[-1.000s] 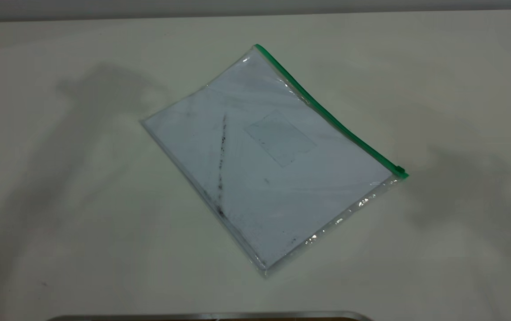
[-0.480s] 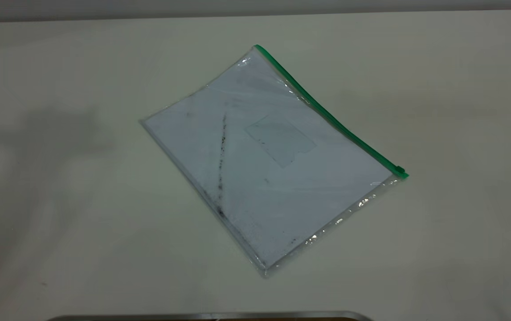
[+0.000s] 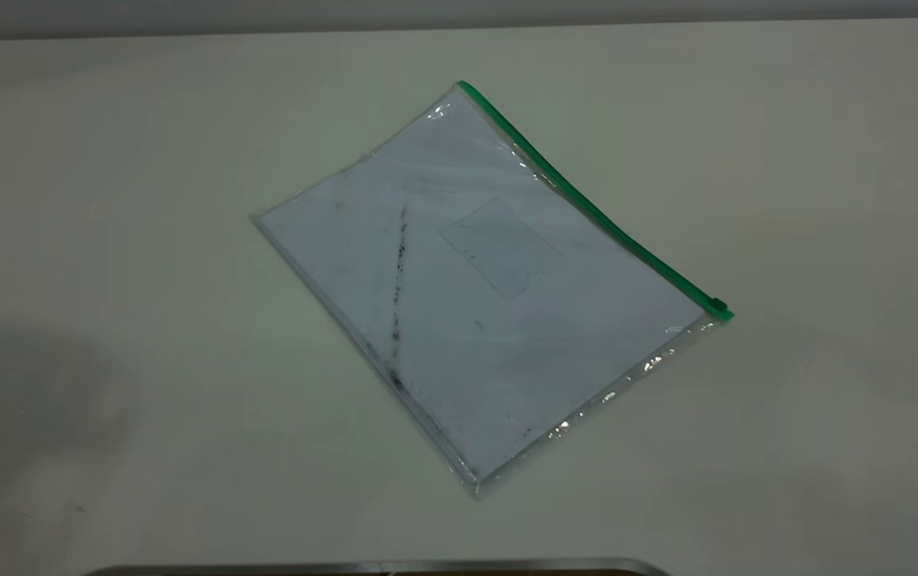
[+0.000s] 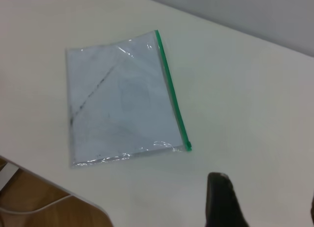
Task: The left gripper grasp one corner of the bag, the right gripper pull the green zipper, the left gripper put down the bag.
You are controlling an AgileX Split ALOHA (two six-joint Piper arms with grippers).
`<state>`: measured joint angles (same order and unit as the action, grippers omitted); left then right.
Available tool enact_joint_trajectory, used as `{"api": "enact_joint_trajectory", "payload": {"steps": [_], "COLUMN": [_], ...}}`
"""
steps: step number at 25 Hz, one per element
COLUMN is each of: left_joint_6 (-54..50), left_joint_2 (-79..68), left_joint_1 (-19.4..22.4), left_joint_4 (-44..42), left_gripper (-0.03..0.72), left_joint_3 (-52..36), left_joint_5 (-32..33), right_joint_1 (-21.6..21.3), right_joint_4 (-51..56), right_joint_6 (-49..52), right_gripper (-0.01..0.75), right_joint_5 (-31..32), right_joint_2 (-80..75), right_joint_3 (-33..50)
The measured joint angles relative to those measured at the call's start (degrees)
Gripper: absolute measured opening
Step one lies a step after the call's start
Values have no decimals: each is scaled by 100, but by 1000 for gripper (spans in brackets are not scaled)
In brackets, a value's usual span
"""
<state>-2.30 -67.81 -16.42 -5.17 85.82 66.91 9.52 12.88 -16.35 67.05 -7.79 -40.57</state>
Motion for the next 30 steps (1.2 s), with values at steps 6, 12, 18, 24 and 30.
{"api": "enact_joint_trajectory", "payload": {"steps": [6,12,18,24,30], "left_joint_6": [-170,-184,-191,-146,154], "left_joint_2": [1057,2418,3814,5037,5676], "left_joint_1": [0,0,0,0,0], "left_joint_4": [12,19,36,405,558], "left_gripper": [590,590,590,589,589], "left_joint_3": [-1593,-3078,-4070,-4886,-5579], "left_joint_5": [0,0,0,0,-38], "right_joint_1": [0,0,0,0,0], "right_joint_4": [-255,-423,-448,-448,-448], "right_joint_6": [-47,-64,-59,-59,-59], "right_gripper": [466,466,466,466,466], "right_joint_5": [8,-54,-156,-161,-161], "right_joint_2": [528,633,633,633,633], "right_joint_3": [643,1232,1283,1289,1289]}}
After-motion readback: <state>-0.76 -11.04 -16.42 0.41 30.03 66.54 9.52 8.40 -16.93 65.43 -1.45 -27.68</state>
